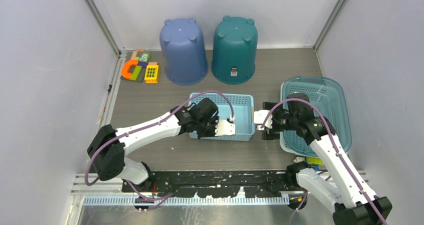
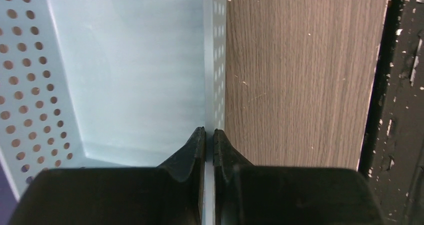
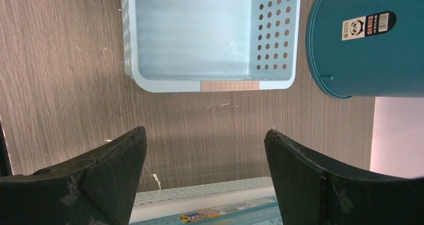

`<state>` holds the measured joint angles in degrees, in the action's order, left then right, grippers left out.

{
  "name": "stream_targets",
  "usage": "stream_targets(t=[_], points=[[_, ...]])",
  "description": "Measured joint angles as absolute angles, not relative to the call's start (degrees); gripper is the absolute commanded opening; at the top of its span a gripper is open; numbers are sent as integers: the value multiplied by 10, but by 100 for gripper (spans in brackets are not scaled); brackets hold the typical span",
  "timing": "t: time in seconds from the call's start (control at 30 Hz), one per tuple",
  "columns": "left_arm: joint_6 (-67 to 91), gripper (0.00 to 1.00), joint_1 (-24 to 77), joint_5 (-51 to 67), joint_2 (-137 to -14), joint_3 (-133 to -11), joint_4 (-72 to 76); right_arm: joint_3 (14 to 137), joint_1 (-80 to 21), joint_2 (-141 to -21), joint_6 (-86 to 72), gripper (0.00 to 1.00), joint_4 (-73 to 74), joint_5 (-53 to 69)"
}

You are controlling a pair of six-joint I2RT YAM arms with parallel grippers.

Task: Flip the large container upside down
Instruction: Turn the container upside down at the center of the board.

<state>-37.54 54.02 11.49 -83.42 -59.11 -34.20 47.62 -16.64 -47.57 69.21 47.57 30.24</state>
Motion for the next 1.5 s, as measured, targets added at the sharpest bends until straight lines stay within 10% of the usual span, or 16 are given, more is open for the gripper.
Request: stream_targets(t=[1.5], points=[[-314,0,488,236,-693,-718,-582,420,-217,-553,818,73,335,414]])
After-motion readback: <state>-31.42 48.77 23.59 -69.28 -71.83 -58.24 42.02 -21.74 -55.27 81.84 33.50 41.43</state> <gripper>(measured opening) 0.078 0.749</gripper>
